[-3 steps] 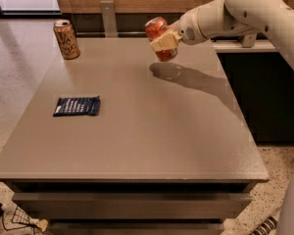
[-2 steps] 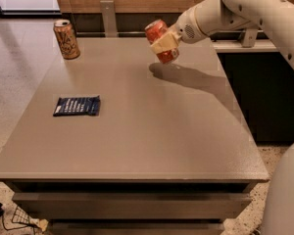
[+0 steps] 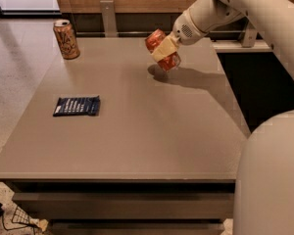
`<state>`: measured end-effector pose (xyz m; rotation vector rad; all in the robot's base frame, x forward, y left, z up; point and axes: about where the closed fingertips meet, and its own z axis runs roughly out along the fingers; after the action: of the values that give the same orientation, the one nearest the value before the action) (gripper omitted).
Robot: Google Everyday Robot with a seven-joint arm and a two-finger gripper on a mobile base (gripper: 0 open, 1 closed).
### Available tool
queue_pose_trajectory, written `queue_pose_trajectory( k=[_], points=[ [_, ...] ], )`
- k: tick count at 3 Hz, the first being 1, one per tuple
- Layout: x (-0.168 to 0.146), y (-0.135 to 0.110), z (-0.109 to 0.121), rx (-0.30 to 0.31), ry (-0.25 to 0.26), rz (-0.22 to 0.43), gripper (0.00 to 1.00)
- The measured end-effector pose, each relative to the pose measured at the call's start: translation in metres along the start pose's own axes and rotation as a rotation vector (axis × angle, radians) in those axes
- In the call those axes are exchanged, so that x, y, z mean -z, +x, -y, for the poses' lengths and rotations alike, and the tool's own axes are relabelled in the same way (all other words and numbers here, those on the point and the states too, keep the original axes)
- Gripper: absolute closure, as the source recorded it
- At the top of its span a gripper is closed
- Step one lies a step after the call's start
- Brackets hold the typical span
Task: Knock coke can over
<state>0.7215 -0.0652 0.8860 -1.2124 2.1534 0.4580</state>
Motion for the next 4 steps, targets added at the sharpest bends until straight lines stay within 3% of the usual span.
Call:
queue_pose_trajectory(
  k=[2, 4],
  points=[
    [-0.007, 0.021, -0.012, -0.067, -0.050, -0.142, 1.00],
    [-0.023, 0.032, -0.017, -0.100, -0.098, -0.222, 1.00]
  ],
)
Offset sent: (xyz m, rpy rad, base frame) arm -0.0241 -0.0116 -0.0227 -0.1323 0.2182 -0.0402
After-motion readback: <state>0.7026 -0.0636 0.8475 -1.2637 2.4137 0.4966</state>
